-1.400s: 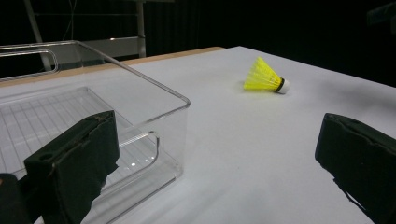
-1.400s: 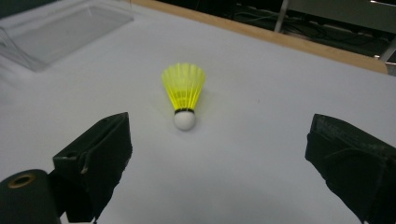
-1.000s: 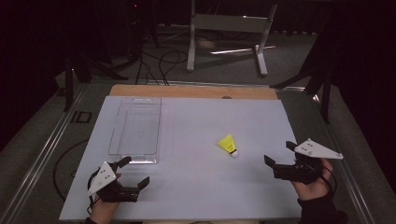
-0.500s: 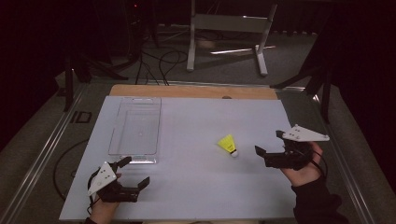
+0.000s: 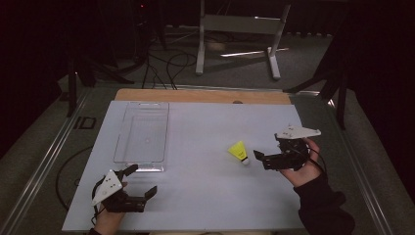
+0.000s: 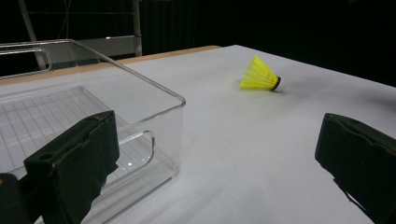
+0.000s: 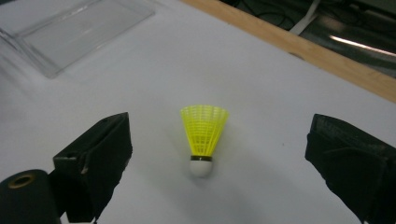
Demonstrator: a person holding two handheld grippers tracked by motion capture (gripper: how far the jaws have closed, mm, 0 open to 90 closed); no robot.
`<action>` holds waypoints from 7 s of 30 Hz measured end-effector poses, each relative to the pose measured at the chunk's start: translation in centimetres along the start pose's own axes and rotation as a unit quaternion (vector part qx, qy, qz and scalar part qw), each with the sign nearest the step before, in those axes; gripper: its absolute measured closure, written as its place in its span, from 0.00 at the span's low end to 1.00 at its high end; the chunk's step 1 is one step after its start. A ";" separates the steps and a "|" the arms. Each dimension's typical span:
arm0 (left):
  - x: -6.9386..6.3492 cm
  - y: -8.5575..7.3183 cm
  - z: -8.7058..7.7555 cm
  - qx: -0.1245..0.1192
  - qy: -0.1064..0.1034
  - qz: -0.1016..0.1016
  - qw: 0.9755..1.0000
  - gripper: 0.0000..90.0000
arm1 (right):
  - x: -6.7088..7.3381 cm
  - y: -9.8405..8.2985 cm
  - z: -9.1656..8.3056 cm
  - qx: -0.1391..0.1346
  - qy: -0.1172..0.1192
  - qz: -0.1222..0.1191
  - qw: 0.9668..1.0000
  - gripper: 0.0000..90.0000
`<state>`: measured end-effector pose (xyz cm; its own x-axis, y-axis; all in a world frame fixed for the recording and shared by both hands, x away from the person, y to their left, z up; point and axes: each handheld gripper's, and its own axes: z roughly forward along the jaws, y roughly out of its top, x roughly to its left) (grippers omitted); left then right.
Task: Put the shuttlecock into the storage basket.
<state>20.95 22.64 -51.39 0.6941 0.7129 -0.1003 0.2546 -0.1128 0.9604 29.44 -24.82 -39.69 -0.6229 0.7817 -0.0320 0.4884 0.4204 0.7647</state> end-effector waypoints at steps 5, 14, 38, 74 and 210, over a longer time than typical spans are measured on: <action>0.0 0.0 0.0 0.000 -0.001 0.000 1.000 0.01 | 0.2 0.5 1.4 0.016 0.004 -0.011 1.000 0.08; 0.0 0.0 0.0 0.000 -0.002 -0.002 1.000 0.01 | 0.4 1.1 3.1 0.034 0.008 -0.017 0.999 0.08; 0.0 0.0 0.1 0.002 -0.005 -0.003 1.000 0.01 | 1.0 0.1 8.5 0.150 0.024 -0.001 0.988 0.08; 0.1 0.0 0.1 0.003 -0.007 -0.004 1.000 0.01 | -0.1 -1.4 13.5 0.309 0.035 0.035 0.950 0.26; -4.1 12.4 15.2 0.298 -0.281 0.012 0.912 0.11 | 5.3 -0.1 6.3 0.201 0.319 -0.351 0.857 0.73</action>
<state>31.55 7.79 -43.01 0.8970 0.2575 -0.3592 0.4400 -0.5988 0.6693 29.97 -17.83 -43.99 -0.9944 -0.0849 0.0627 -0.0514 0.9087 0.4143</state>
